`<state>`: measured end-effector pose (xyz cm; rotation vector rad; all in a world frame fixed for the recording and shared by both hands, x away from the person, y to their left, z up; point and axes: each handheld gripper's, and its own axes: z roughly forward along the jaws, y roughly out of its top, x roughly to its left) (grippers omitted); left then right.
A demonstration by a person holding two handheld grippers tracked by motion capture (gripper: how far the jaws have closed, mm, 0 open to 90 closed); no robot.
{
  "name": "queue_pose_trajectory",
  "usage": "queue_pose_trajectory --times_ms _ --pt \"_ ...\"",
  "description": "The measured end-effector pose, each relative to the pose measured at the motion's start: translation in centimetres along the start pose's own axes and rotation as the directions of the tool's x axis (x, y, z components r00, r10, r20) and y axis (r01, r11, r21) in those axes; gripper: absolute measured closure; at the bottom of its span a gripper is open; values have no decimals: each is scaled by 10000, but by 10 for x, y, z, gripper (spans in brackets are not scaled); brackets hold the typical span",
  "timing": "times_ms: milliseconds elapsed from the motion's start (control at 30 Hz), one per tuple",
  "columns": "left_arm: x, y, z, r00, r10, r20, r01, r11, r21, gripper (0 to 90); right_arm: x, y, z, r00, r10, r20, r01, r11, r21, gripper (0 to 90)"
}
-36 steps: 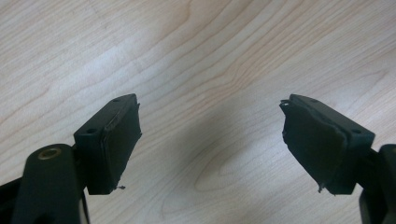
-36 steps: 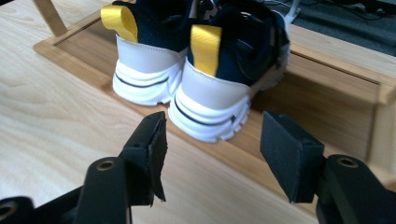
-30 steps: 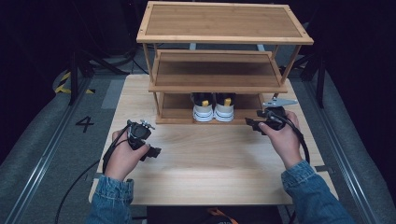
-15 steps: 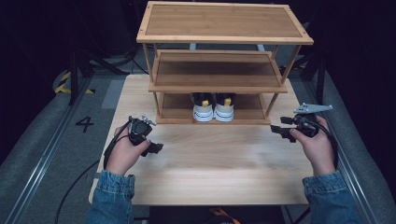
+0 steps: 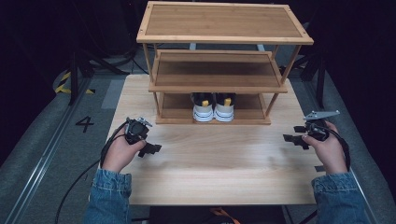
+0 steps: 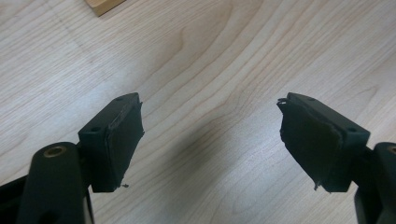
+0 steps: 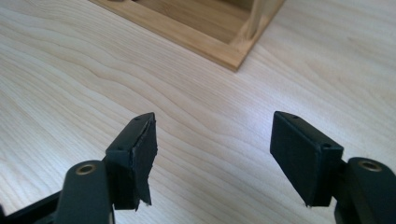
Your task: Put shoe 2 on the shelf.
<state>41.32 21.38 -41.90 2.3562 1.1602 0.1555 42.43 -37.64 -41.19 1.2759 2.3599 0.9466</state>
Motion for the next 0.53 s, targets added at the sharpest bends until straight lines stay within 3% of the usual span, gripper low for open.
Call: queue_pose_trajectory --times_ms 100,233,367,533 --pt "3 -1 1 9996 247 -117 -246 9997 76 216 -7 -8 6 10000 95 -5 -95 9999 39 326" --pt "4 -1 2 9965 681 -491 -670 9975 235 215 -15 -17 19 9978 270 613 -289 9991 299 325" --pt "5 -3 4 9988 246 -414 -236 9994 237 207 -18 -24 30 9974 574 439 -596 9968 525 325" --pt "4 -2 5 9987 39 -499 -24 9996 298 207 -20 -27 33 9962 760 436 -789 9944 700 322"
